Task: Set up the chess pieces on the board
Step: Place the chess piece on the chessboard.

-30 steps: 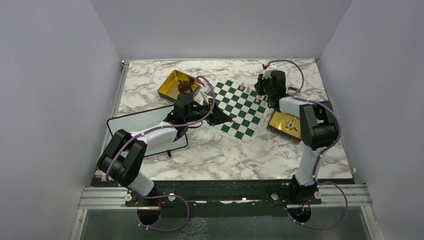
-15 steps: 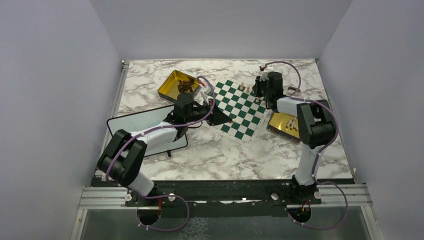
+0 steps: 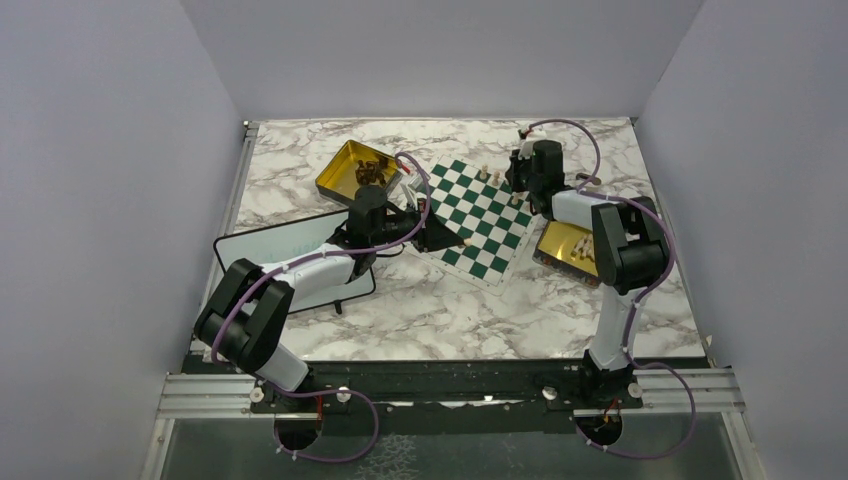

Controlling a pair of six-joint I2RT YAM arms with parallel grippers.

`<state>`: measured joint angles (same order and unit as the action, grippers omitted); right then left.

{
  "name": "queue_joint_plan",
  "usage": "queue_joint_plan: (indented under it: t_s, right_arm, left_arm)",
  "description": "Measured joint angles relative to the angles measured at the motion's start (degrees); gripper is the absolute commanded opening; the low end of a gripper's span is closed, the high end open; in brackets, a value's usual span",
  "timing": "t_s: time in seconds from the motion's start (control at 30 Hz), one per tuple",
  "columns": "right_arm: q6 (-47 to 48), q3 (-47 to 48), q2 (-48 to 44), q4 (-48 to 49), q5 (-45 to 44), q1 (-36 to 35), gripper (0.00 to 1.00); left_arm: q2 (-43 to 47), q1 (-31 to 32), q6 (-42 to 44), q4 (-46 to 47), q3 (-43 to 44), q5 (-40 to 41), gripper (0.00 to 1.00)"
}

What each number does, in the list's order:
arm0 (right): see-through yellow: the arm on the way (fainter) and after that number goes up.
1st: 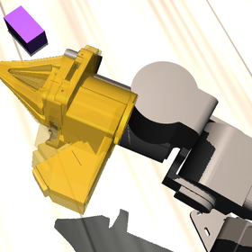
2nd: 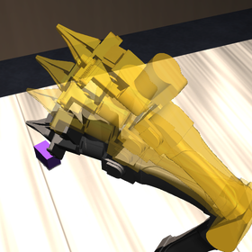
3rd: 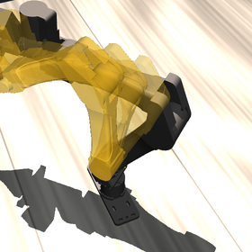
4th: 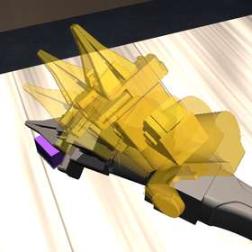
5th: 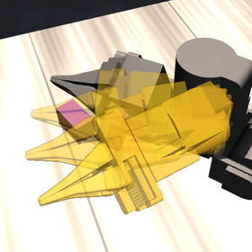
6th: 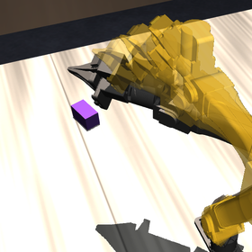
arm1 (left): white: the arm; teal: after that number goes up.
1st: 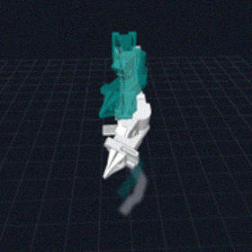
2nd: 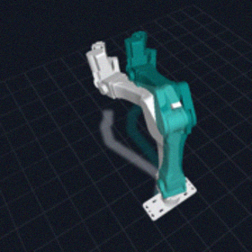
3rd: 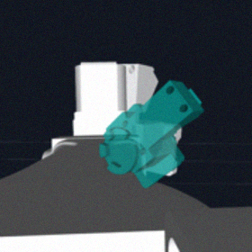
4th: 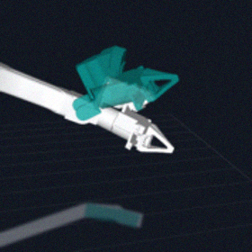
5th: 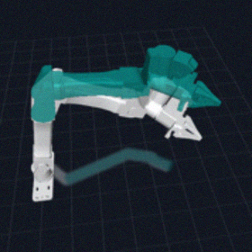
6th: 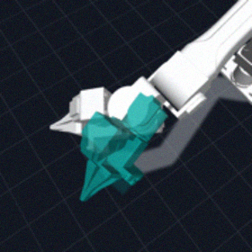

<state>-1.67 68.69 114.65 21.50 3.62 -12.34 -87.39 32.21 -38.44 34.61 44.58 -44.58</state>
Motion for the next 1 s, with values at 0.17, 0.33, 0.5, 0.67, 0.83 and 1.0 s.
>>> queue_joint_plan:
  t_s: [0.17, 0.33, 0.5, 0.67, 0.83, 1.0]
  right_arm:
    - [-0.42, 0.04, 0.00, -1.92, 0.00, -0.04, 0.09]
    - [-0.55, 0.07, 0.00, -2.91, -0.04, -0.04, 0.09]
    - [-0.85, 0.87, 0.15, -4.22, -0.15, -0.04, 0.09]
    - [-0.87, 2.12, 0.68, -4.90, -0.17, -0.04, 0.10]
    - [-0.87, 2.32, 0.92, -4.94, -0.15, -0.04, 0.10]
    - [-0.96, 2.32, 0.96, -5.01, -0.15, -0.04, 0.10]
  left_arm:
    - [0.00, 0.00, 0.00, -0.11, 0.00, -0.02, 0.00]
    - [0.00, 0.00, 0.00, -0.13, 0.00, -0.02, 0.00]
    - [0.00, 0.00, 0.00, -0.13, 0.00, -0.02, 0.00]
    - [0.00, 0.00, 0.00, -0.15, 0.00, -0.02, 0.00]
    - [0.00, 0.00, 0.00, -0.15, 0.00, -0.04, 0.00]
    - [0.00, 0.00, 0.00, -0.17, 0.00, -0.07, 0.00]
